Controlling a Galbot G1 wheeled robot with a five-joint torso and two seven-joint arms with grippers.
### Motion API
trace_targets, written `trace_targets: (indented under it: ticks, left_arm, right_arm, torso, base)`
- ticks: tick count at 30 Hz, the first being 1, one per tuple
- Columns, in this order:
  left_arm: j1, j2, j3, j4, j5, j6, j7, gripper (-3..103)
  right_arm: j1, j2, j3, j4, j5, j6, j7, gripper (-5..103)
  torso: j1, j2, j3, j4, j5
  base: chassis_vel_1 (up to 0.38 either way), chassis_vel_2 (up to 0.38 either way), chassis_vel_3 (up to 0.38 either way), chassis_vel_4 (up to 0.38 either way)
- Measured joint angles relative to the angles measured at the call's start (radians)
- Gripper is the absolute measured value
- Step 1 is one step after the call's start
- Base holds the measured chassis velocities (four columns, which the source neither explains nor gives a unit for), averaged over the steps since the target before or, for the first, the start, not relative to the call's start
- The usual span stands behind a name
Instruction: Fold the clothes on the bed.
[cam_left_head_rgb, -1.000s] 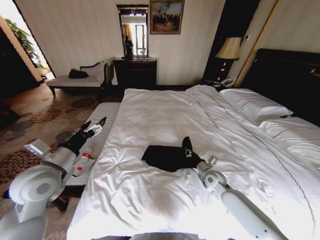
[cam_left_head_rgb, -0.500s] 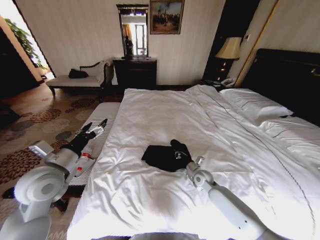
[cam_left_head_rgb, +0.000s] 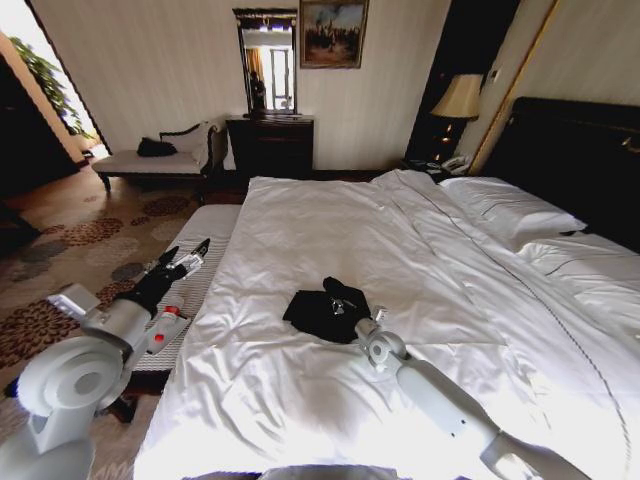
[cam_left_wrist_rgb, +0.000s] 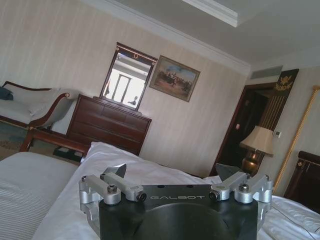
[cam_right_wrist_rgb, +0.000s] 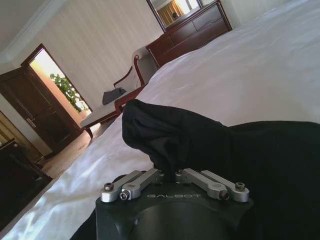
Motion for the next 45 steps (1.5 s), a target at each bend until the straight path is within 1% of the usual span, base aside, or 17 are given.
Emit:
trace_targets:
  ticks: [7,10,18,22,25,26,27,28,29,30,33,34,35,36,40,42,45]
  left_arm:
    - [0.005,-0.001,-0.003,-0.002,-0.001,0.000,0.000,100]
    - [0.010,-0.004,-0.004,-0.005,-0.001,0.000,0.000,100]
    - [0.020,-0.004,-0.021,-0.009,-0.001,0.000,0.000,100]
    - [0.023,-0.008,-0.022,-0.009,0.000,0.000,0.000,100]
    - [0.026,-0.012,-0.020,-0.009,0.004,0.000,0.000,100]
    - [0.027,-0.014,-0.018,-0.009,0.009,0.000,0.000,100]
    - [0.027,-0.015,-0.017,-0.009,0.010,0.000,0.000,100]
    - [0.029,-0.017,-0.016,-0.009,0.014,0.000,0.000,100]
    - [0.029,-0.019,-0.015,-0.009,0.016,0.000,0.000,100]
    - [0.029,-0.019,-0.015,-0.009,0.016,0.000,0.000,100]
    - [0.030,-0.024,-0.010,-0.008,0.023,0.000,0.000,100]
    - [0.030,-0.024,-0.009,-0.008,0.024,0.000,0.000,100]
    - [0.030,-0.025,-0.008,-0.008,0.025,0.000,0.000,100]
    - [0.030,-0.025,-0.008,-0.008,0.025,0.000,0.000,100]
    - [0.035,-0.026,-0.010,-0.013,0.026,0.000,0.000,100]
    - [0.037,-0.026,-0.011,-0.013,0.026,0.000,0.000,100]
    - [0.045,-0.028,-0.014,-0.015,0.028,0.000,0.000,100]
  right_arm:
    - [0.010,0.036,-0.014,0.009,0.015,-0.018,0.025,3]
    - [0.018,0.067,-0.026,0.010,0.019,-0.029,0.038,3]
    - [0.028,0.094,-0.045,0.018,0.040,-0.065,0.074,3]
    - [0.030,0.110,-0.053,0.012,0.029,-0.065,0.076,3]
    - [0.033,0.121,-0.053,-0.007,-0.010,-0.039,0.061,3]
    - [0.035,0.124,-0.052,-0.017,-0.036,-0.014,0.036,-1]
    - [0.035,0.124,-0.050,-0.020,-0.045,-0.002,0.023,4]
    - [0.036,0.122,-0.044,-0.022,-0.063,0.030,-0.016,4]
    - [0.037,0.118,-0.039,-0.020,-0.069,0.050,-0.044,10]
    - [0.037,0.118,-0.039,-0.020,-0.069,0.050,-0.044,10]
    - [0.038,0.097,-0.030,0.017,-0.065,0.078,-0.089,26]
    - [0.036,0.090,-0.031,0.030,-0.065,0.079,-0.094,26]
    - [0.033,0.084,-0.033,0.037,-0.066,0.079,-0.094,31]
    - [0.033,0.084,-0.033,0.037,-0.066,0.079,-0.094,31]
    - [0.009,0.074,-0.040,0.039,-0.088,0.079,-0.094,54]
    - [0.006,0.074,-0.037,0.040,-0.088,0.081,-0.096,54]
    - [0.003,0.086,-0.020,0.046,-0.056,0.108,-0.112,70]
  torso:
    - [0.000,0.000,0.000,0.0000,0.0001]
    - [0.000,0.000,0.000,0.0001,0.0001]
    - [0.000,0.000,0.000,0.0000,0.0000]
    - [0.000,0.000,0.000,0.0000,0.0000]
    - [0.000,0.000,0.000,0.0002,0.0000]
    - [0.000,0.000,0.000,0.0002,0.0001]
    - [0.000,0.000,0.000,0.0002,0.0002]
    - [0.000,0.000,0.000,0.0001,0.0002]
    - [0.000,0.000,0.000,0.0001,0.0002]
    - [0.000,0.000,0.000,0.0001,0.0002]
    - [0.000,0.000,0.000,0.0000,0.0002]
    - [0.000,0.000,0.000,0.0001,0.0001]
    - [0.000,0.000,0.000,0.0001,0.0000]
    - [0.000,0.000,0.000,0.0001,0.0000]
    - [0.000,0.000,0.000,0.0000,0.0002]
    - [0.000,0.000,0.000,0.0000,0.0003]
    - [0.000,0.000,0.000,-0.0001,0.0002]
  base:
    - [0.000,0.000,0.000,0.000]
    - [0.000,0.000,0.000,0.000]
    - [0.000,0.000,0.000,0.000]
    - [0.000,0.000,0.000,0.000]
    - [0.000,0.000,0.000,0.000]
    - [0.000,0.000,0.000,0.000]
    - [0.000,0.000,0.000,0.000]
    - [0.000,0.000,0.000,0.000]
    - [0.000,0.000,0.000,0.000]
    - [0.000,0.000,0.000,0.000]
    - [0.000,0.000,0.000,0.000]
    - [0.000,0.000,0.000,0.000]
    - [0.000,0.000,0.000,0.000]
    - [0.000,0.000,0.000,0.000]
    - [0.000,0.000,0.000,0.000]
    - [0.000,0.000,0.000,0.000]
    - [0.000,0.000,0.000,0.000]
